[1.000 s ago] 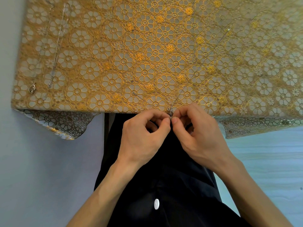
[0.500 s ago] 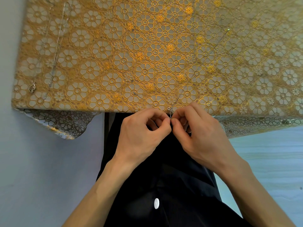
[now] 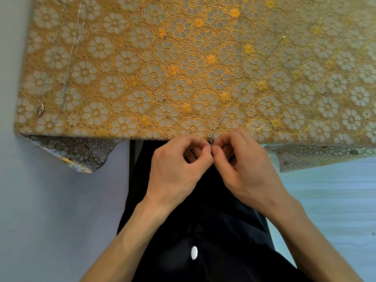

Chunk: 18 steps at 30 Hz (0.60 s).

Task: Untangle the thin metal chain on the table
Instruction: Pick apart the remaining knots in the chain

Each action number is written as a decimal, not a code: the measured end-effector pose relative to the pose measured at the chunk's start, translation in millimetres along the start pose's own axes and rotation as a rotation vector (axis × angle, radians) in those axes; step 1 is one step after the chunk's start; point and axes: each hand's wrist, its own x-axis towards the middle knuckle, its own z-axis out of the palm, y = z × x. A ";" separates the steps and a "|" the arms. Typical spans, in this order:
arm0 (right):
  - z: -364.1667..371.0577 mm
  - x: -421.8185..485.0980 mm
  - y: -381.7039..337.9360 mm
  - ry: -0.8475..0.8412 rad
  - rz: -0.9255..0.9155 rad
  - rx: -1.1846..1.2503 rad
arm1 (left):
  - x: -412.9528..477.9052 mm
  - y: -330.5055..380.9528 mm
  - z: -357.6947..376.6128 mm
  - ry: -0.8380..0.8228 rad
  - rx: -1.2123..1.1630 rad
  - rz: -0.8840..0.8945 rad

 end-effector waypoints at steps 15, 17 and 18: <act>-1.0 -2.9 -2.3 -0.010 0.174 0.172 | -0.4 -2.6 2.3 -0.044 -0.021 -0.004; -2.1 -3.0 -2.3 -0.008 0.176 0.173 | -0.9 -1.7 1.6 -0.042 -0.033 -0.011; -2.4 -3.0 -2.2 -0.005 0.173 0.170 | -1.2 -1.5 1.1 -0.037 -0.037 -0.012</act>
